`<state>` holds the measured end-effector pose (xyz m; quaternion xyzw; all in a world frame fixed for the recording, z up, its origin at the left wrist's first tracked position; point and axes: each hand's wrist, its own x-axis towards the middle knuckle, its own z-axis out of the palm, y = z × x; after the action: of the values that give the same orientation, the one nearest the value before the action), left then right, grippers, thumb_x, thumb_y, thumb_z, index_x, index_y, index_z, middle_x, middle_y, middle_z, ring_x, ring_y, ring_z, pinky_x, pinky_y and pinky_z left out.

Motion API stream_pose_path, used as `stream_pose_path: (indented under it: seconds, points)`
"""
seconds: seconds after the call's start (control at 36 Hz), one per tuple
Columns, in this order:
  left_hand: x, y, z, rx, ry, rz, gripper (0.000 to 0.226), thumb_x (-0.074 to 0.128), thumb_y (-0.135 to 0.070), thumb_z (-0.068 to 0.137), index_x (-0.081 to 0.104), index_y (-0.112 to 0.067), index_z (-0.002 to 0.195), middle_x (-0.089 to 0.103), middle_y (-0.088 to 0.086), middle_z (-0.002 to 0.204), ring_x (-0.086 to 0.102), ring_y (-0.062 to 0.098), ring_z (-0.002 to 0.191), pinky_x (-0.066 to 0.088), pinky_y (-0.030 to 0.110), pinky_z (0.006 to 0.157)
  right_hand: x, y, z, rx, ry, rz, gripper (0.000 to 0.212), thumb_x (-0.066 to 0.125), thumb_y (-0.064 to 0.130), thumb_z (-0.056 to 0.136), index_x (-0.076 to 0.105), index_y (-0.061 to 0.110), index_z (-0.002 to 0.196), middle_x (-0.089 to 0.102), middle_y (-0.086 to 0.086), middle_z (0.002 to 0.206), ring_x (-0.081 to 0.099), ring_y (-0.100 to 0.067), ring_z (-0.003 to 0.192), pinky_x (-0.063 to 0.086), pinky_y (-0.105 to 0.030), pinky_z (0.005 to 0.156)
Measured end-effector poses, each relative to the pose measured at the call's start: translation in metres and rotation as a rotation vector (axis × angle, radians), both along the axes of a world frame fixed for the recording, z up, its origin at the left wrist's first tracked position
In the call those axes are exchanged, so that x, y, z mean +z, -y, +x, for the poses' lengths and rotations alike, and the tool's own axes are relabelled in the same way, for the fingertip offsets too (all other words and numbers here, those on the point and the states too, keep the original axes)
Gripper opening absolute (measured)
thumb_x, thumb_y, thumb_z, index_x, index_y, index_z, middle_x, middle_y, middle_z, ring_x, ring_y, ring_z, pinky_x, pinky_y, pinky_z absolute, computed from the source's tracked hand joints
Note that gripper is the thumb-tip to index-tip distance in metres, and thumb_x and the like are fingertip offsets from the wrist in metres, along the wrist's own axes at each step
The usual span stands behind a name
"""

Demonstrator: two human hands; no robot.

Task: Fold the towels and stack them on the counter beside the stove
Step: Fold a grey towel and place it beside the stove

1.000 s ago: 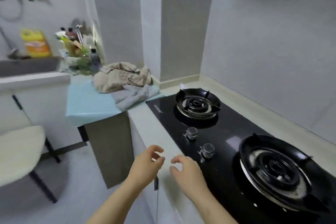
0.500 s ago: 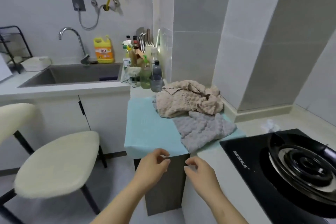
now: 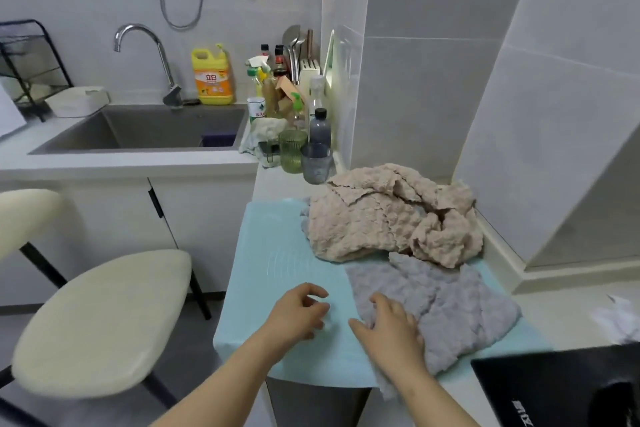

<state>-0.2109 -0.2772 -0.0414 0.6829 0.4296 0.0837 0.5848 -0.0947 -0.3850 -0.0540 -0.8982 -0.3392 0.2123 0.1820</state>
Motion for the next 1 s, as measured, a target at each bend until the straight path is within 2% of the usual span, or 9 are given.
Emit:
stream_pose_path:
  seconds: [0.17,0.28,0.42,0.56,0.64,0.72,0.81,0.92,1.0]
  points:
    - [-0.015,-0.019,0.005,0.164,0.055,-0.242,0.01,0.053,-0.007,0.091,0.058,-0.01,0.099,0.059,0.007,0.079,0.06,0.012,0.046,0.047,0.022,0.045,-0.017,-0.007,0.013,0.065,0.156,-0.032,0.035,0.044,0.031,0.094,0.045,0.021,0.128,0.043,-0.001,0.13,0.037,-0.022,0.121,0.032,-0.029,0.1]
    - [-0.015,-0.029,0.006,0.197,0.091,-0.383,0.011,0.053,-0.011,0.093,0.057,-0.007,0.103,0.061,0.009,0.081,0.065,0.017,0.053,0.052,0.027,0.048,-0.019,-0.016,0.019,-0.029,0.077,0.145,0.011,0.043,0.017,0.095,0.054,0.014,0.094,0.051,-0.004,0.096,0.049,-0.02,0.09,0.035,-0.029,0.073]
    - [-0.009,-0.033,0.009,0.223,0.1,-0.465,0.027,0.048,-0.033,0.096,0.057,-0.01,0.109,0.062,0.01,0.081,0.065,0.021,0.059,0.054,0.03,0.054,-0.016,-0.039,0.002,-0.009,-0.052,0.342,0.031,0.053,0.015,0.09,0.039,0.026,0.064,0.05,-0.002,0.078,0.049,-0.02,0.078,0.032,-0.021,0.058]
    - [-0.004,-0.044,0.006,0.299,0.209,-0.6,0.047,0.039,-0.048,0.095,0.058,-0.008,0.11,0.066,0.012,0.078,0.064,0.02,0.062,0.056,0.03,0.062,-0.007,-0.061,-0.024,0.216,-0.16,0.375,0.012,0.055,0.017,0.087,0.066,0.011,0.088,0.063,-0.005,0.091,0.058,-0.017,0.084,0.043,-0.026,0.076]
    - [-0.003,-0.049,-0.001,0.303,0.2,-0.628,0.024,0.048,-0.028,0.096,0.06,-0.007,0.096,0.068,0.009,0.068,0.064,0.018,0.059,0.052,0.024,0.053,-0.001,-0.068,-0.032,0.399,-0.169,0.347,0.018,0.055,0.021,0.088,0.068,0.011,0.095,0.059,0.0,0.088,0.051,-0.005,0.077,0.038,-0.017,0.072]
    - [-0.007,-0.056,-0.01,0.316,0.154,-0.596,0.012,0.05,-0.006,0.093,0.059,-0.006,0.085,0.068,0.012,0.064,0.064,0.021,0.059,0.052,0.027,0.056,0.005,-0.071,-0.03,0.484,-0.171,0.377,0.017,0.056,0.028,0.089,0.07,0.019,0.093,0.061,0.007,0.085,0.048,0.005,0.067,0.035,-0.008,0.068]
    - [-0.006,-0.063,-0.017,0.337,0.1,-0.42,0.015,0.049,0.001,0.09,0.063,-0.003,0.095,0.07,0.017,0.088,0.066,0.03,0.079,0.054,0.036,0.07,0.01,-0.072,-0.017,0.397,-0.097,0.399,0.016,0.052,0.033,0.091,0.067,0.026,0.092,0.056,0.012,0.085,0.051,-0.001,0.079,0.04,-0.017,0.075]
    - [-0.004,-0.075,-0.024,0.353,-0.011,-0.079,0.017,0.052,0.001,0.088,0.055,-0.01,0.075,0.05,0.004,0.062,0.04,0.016,0.052,0.029,0.022,0.047,0.011,-0.066,0.01,0.179,0.065,0.357,0.023,0.045,0.025,0.095,0.06,0.022,0.112,0.057,0.006,0.104,0.049,-0.011,0.098,0.042,-0.024,0.083]
    - [-0.007,-0.084,-0.031,0.349,-0.042,0.042,0.022,0.054,0.0,0.087,0.058,-0.015,0.072,0.054,0.004,0.063,0.045,0.017,0.056,0.034,0.024,0.051,0.004,-0.063,0.025,0.134,0.093,0.22,0.03,0.043,0.023,0.095,0.053,0.02,0.123,0.057,0.003,0.119,0.049,-0.015,0.108,0.042,-0.029,0.09]
